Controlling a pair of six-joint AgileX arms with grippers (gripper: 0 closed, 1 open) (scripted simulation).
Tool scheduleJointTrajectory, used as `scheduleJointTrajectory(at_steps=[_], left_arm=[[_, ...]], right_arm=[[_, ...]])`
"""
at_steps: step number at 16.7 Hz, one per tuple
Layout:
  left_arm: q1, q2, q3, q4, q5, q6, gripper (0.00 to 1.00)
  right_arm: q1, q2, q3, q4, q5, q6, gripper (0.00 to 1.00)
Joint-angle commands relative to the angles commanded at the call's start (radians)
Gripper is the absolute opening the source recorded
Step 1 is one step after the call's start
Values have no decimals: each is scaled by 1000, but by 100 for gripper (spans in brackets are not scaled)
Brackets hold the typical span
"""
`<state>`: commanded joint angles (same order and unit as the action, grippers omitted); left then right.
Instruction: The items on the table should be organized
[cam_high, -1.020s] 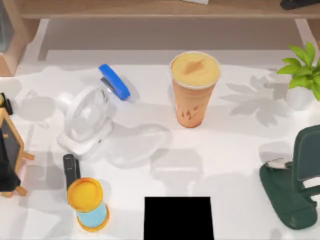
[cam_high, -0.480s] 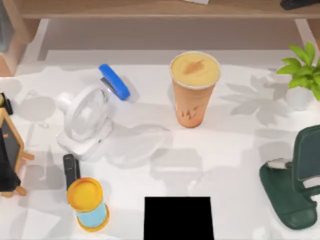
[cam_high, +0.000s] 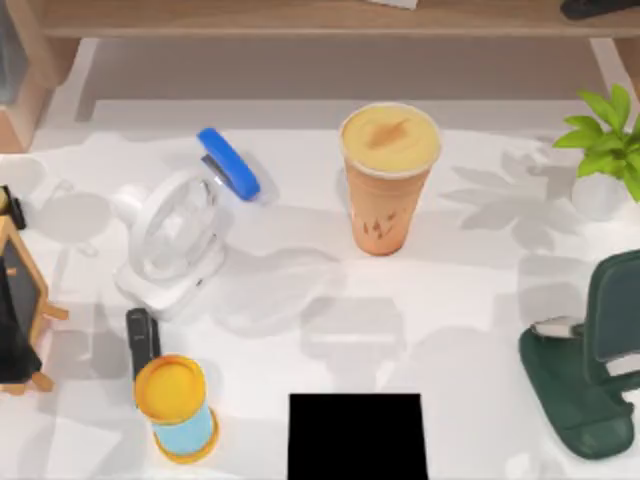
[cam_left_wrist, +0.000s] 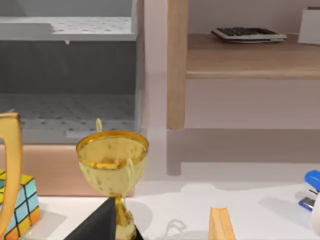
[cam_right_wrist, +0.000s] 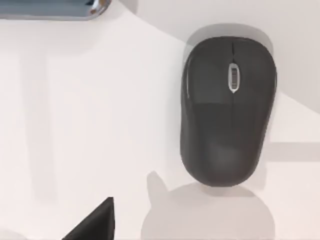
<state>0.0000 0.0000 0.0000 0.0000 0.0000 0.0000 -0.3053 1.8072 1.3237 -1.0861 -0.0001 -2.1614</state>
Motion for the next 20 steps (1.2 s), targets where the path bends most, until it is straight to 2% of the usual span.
scheduleJointTrajectory(at_steps=[7,13,20], left_arm=[[0,0,0,0,0,0,100],[0,0,0,0,0,0,100],[0,0,0,0,0,0,100]], right_arm=[[-1,110,-167,288,1,2,100],[-2,128,-194,324,1,2,100],[-2,128,-194,324,1,2,47]])
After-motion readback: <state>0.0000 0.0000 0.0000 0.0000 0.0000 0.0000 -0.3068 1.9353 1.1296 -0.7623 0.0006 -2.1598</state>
